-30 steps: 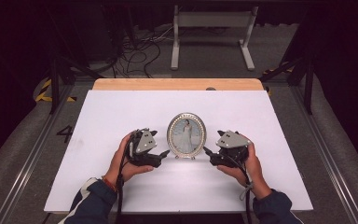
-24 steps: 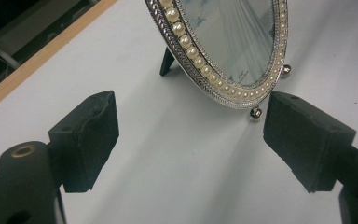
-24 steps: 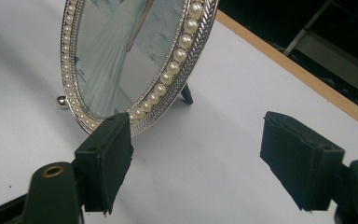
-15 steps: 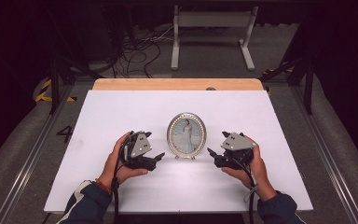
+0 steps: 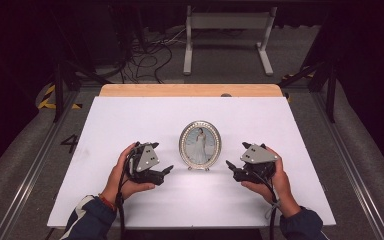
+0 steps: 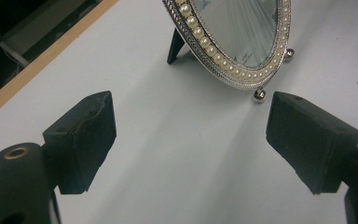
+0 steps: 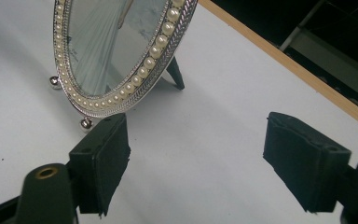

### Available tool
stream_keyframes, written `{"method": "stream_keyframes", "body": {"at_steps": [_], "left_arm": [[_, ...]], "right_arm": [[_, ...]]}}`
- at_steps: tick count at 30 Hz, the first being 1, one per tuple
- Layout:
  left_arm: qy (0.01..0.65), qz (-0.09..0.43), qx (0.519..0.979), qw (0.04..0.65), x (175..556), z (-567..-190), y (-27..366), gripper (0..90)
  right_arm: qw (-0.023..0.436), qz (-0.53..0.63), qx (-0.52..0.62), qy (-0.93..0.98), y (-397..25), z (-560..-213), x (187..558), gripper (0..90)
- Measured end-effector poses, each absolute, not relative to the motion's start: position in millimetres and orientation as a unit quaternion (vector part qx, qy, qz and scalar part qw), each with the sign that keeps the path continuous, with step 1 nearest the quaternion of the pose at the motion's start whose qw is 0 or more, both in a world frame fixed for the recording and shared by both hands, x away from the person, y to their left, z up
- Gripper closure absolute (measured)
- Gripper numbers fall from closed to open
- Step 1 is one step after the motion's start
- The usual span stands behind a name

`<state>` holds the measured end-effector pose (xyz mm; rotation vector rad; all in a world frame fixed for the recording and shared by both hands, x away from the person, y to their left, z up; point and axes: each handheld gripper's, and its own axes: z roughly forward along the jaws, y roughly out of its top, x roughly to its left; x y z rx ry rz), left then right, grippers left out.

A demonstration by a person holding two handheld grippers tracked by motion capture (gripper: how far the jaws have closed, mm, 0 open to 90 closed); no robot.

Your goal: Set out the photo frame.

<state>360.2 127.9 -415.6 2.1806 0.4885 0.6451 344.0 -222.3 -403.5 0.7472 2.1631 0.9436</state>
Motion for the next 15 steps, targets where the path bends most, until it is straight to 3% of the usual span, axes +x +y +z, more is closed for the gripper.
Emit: {"method": "stream_keyframes", "body": {"at_steps": [15], "left_arm": [[0.202,0.259,0.862,0.387,353,-420,146,15.2]], "right_arm": [[0.326,0.360,0.293,0.824,-236,-407,338,21.3]]}}
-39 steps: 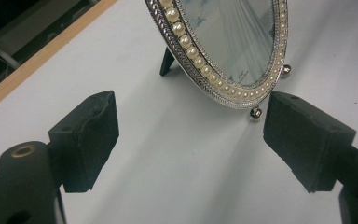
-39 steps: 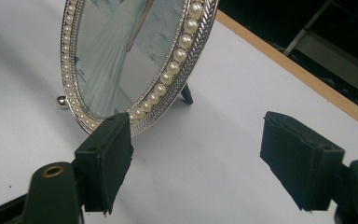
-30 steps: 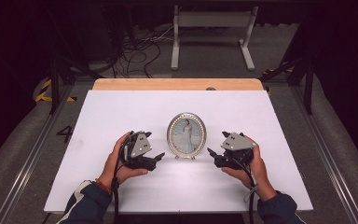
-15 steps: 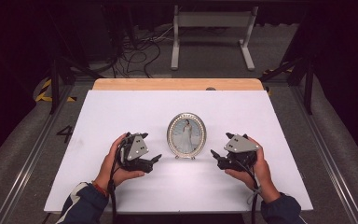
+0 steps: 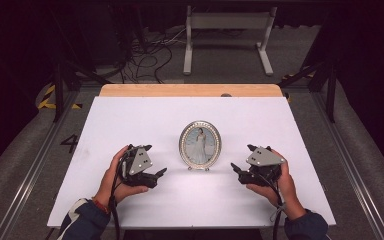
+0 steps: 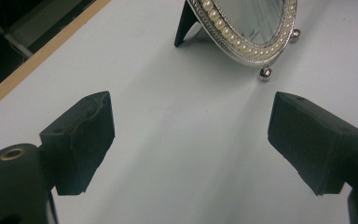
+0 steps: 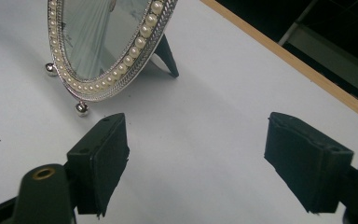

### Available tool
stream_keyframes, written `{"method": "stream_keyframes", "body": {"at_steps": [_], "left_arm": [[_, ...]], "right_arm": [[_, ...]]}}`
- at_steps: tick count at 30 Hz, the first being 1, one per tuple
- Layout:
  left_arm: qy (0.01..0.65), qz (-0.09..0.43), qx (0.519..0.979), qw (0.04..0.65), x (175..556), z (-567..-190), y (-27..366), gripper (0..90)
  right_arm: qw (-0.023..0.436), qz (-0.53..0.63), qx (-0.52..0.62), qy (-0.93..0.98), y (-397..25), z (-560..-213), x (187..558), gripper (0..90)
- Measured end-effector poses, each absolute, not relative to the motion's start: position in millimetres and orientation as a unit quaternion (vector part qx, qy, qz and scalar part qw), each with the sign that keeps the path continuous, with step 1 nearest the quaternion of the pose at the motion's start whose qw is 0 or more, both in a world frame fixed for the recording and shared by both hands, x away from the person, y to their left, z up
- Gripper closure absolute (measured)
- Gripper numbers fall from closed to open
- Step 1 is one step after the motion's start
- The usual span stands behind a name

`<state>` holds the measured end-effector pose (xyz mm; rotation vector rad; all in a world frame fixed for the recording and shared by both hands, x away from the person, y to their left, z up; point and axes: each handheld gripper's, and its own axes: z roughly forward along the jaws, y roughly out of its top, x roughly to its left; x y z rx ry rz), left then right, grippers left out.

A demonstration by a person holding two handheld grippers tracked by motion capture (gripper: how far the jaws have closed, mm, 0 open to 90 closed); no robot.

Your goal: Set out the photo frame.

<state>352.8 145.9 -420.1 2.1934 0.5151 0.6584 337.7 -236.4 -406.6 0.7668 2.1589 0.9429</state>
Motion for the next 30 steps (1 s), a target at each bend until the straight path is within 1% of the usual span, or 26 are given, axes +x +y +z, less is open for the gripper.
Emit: {"method": "stream_keyframes", "body": {"at_steps": [16,30], "left_arm": [[0.229,0.262,0.857,0.379,341,-427,180,13.8],[0.238,0.265,0.855,0.376,333,-430,199,13.4]], "right_arm": [[0.331,0.359,0.300,0.820,-255,-411,331,20.9],[0.342,0.356,0.321,0.808,-276,-416,323,20.5]]}}
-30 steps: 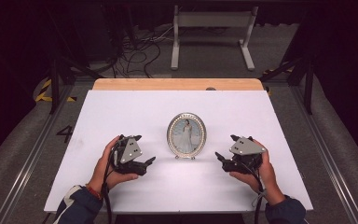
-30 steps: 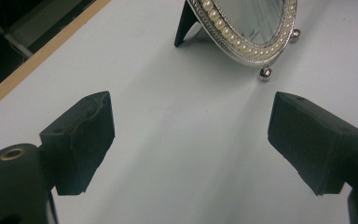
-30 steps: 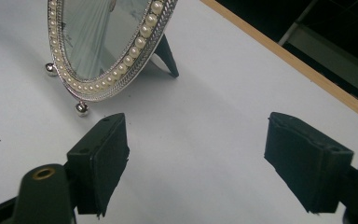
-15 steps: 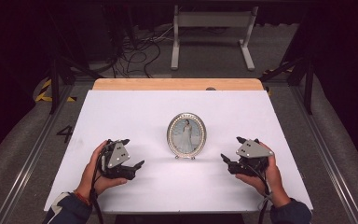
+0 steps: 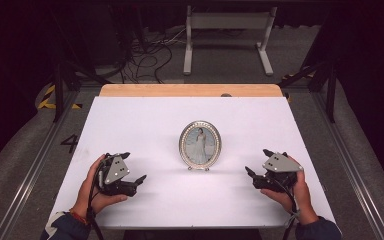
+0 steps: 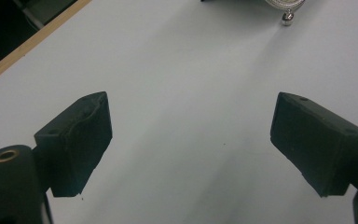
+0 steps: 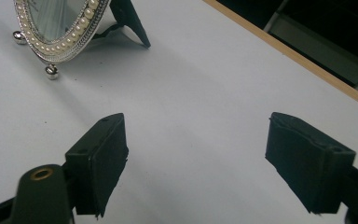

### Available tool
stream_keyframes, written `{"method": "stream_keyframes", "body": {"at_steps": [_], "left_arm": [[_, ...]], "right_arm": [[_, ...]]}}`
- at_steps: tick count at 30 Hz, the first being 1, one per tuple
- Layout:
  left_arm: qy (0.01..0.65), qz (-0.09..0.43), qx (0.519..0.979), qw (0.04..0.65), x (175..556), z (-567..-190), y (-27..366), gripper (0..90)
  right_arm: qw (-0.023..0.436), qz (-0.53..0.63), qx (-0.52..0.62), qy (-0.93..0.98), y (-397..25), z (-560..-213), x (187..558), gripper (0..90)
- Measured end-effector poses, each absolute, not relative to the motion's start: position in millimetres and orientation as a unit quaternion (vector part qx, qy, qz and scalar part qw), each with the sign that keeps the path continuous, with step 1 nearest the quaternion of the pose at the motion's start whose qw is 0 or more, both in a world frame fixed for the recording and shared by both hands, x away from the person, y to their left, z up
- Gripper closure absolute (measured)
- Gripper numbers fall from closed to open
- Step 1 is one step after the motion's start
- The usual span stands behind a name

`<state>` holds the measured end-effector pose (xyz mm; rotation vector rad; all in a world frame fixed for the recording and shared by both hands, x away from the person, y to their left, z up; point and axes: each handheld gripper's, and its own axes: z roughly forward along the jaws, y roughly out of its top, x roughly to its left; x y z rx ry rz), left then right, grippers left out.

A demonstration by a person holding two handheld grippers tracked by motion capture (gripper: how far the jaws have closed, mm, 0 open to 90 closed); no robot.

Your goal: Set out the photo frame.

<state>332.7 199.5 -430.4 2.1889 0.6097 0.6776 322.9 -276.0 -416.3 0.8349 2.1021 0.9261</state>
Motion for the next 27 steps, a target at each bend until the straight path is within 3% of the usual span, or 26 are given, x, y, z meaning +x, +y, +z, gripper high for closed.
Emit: {"method": "stream_keyframes", "body": {"at_steps": [27], "left_arm": [[0.277,0.267,0.846,0.371,319,-438,239,12.4]], "right_arm": [[0.351,0.348,0.373,0.785,-316,-426,302,19.5]]}}
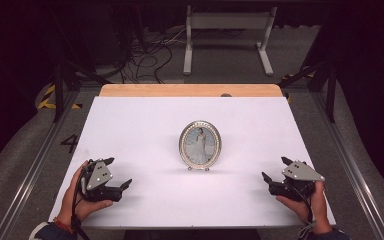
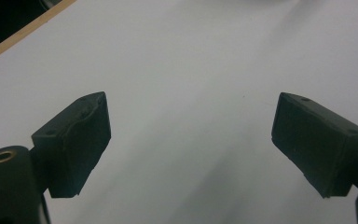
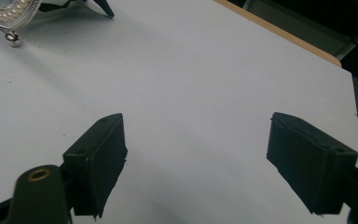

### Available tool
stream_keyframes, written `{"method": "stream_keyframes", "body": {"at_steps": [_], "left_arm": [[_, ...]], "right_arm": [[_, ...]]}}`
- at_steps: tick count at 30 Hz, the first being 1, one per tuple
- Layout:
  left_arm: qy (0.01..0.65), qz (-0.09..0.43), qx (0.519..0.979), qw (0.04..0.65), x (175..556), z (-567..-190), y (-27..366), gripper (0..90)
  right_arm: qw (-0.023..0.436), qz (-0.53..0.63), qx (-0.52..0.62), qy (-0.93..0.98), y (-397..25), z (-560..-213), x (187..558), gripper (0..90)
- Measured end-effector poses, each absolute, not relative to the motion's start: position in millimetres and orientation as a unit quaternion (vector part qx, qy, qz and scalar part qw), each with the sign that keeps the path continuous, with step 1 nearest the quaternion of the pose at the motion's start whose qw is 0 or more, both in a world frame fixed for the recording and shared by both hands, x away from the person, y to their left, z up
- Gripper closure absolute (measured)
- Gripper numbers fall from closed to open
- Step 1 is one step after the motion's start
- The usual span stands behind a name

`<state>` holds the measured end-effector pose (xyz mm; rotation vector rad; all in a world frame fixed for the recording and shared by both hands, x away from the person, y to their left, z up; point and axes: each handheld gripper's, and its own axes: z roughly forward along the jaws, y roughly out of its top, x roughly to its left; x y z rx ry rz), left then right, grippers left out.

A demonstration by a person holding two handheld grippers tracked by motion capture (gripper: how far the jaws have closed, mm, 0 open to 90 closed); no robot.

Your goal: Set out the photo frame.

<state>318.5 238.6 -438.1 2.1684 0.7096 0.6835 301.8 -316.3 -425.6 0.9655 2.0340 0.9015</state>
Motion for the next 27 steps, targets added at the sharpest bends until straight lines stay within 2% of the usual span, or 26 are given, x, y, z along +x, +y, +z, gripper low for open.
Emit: {"method": "stream_keyframes", "body": {"at_steps": [22,27], "left_arm": [[0.329,0.235,0.829,0.386,313,-458,273,11.8],[0.348,0.225,0.816,0.403,311,-462,282,11.7]], "right_arm": [[0.354,0.346,0.414,0.764,-344,-439,289,17.3],[0.337,0.364,0.434,0.752,-353,-445,286,17.1]]}}
